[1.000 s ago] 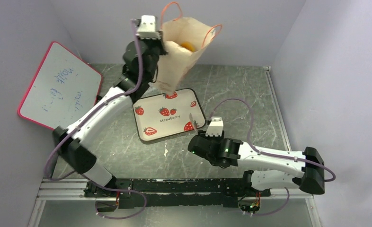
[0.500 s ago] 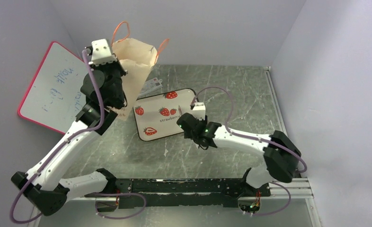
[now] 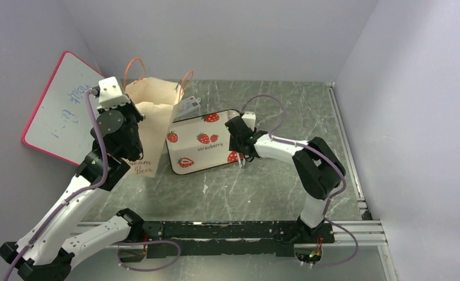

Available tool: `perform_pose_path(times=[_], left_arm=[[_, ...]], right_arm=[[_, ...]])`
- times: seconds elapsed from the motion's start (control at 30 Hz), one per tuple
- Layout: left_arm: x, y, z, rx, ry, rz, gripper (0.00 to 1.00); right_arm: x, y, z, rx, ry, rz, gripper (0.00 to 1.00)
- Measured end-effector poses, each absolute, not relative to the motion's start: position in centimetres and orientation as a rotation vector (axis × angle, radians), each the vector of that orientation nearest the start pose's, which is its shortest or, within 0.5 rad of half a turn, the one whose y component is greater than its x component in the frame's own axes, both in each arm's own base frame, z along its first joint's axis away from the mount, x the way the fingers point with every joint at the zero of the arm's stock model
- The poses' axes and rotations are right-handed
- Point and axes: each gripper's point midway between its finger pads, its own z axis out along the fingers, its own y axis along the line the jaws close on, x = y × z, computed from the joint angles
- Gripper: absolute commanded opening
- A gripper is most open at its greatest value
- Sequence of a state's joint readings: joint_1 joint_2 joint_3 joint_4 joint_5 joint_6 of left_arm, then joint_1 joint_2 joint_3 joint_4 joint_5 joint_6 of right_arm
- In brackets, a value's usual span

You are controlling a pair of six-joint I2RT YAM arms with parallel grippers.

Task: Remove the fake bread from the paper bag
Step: Move the container to the center of the board.

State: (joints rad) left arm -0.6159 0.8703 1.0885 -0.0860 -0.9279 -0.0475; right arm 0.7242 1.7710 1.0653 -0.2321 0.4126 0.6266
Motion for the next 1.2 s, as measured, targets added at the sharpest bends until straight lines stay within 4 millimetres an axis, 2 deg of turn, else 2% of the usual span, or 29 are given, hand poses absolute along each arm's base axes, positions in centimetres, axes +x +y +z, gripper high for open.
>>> perform_pose_path(times=[0.2,0.67,0.8,0.93,1.07,1.2], left_arm=[[28.4,-3.0,38.5,-0.361,1.519,0.150,0.07],[28.5,-3.4,35.4,-0.355,1.604,0.170,0.07],[28.8,-3.6,34.4,-0.346,1.630,0.182,0.07],[29.1,-3.9,33.2,-0.329,1.654,0.198,0.07],[29.8,-4.4,32.7,-0.306,1.664,0.210,0.07],[31.0,-5.3,31.9,-0.273,1.666,0.222,0.07]], right_arm=[[37.0,21.3,2.3,0.147,2.429,0.044,0.42],[45.1,20.3,2.1,0.266,2.334,0.036,0.41],[47.6,17.7,2.2,0.363,2.307,0.045,0.41],[49.8,12.9,2.3,0.508,2.270,0.012,0.41],[50.5,9.2,2.3,0.596,2.247,-0.039,0.40],[50.2,8.2,2.3,0.611,2.244,-0.064,0.40]])
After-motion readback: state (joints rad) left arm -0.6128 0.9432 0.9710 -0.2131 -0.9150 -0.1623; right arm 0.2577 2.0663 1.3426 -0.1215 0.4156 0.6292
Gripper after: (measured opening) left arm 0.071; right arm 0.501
